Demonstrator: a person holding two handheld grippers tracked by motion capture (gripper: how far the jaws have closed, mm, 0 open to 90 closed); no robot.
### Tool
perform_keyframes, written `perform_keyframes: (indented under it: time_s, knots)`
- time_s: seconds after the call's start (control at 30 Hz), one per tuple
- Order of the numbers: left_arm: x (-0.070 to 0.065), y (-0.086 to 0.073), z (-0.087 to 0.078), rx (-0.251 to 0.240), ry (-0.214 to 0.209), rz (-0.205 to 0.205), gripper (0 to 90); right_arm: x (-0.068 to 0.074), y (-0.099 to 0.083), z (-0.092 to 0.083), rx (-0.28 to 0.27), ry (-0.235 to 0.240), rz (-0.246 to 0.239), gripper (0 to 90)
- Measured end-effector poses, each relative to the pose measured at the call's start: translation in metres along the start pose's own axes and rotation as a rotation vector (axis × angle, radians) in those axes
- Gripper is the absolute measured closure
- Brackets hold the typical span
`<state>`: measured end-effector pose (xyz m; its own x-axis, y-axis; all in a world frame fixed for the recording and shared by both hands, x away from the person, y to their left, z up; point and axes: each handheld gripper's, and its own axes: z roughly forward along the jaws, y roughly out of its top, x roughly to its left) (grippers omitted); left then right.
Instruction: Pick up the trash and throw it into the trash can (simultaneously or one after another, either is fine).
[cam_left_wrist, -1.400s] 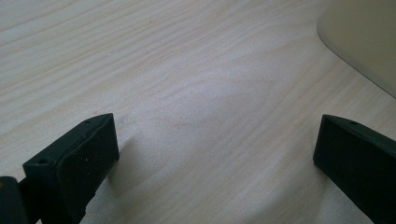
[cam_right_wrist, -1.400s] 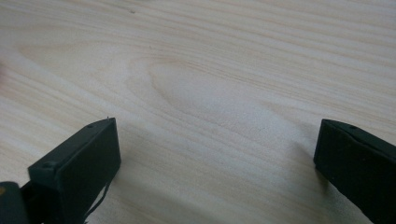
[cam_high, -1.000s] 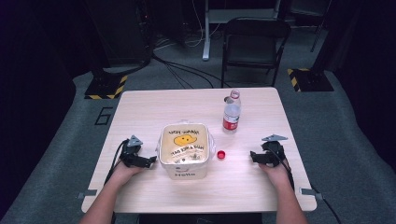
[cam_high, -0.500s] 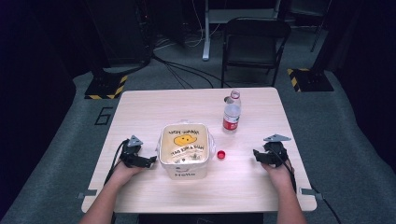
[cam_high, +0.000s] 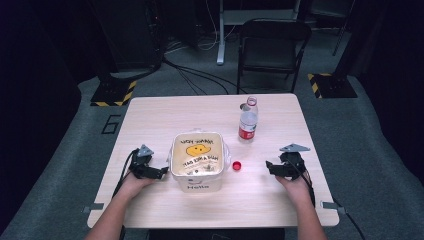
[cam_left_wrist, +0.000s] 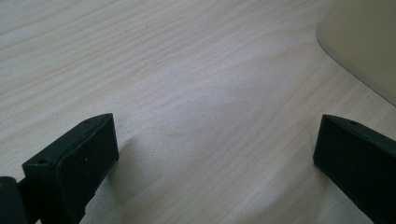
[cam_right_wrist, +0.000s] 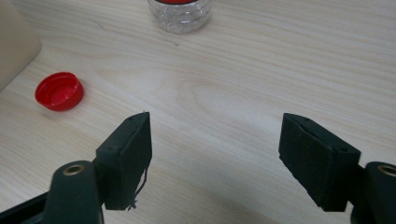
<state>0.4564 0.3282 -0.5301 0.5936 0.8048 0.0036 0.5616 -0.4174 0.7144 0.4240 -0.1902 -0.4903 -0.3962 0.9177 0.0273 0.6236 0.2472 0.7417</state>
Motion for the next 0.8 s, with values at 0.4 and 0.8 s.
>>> perform_keyframes:
  time_s: [0.4,0.8]
  knots:
    - [0.0,0.0,0.0,-0.001,0.002,-0.001,0.0,0.003,0.024,-0.013,-0.039,0.012,-0.002,18.7]
    - [-0.001,0.0,0.001,-0.004,0.0,-0.007,0.0,0.007,0.049,-0.009,-0.08,0.012,-0.014,14.1]
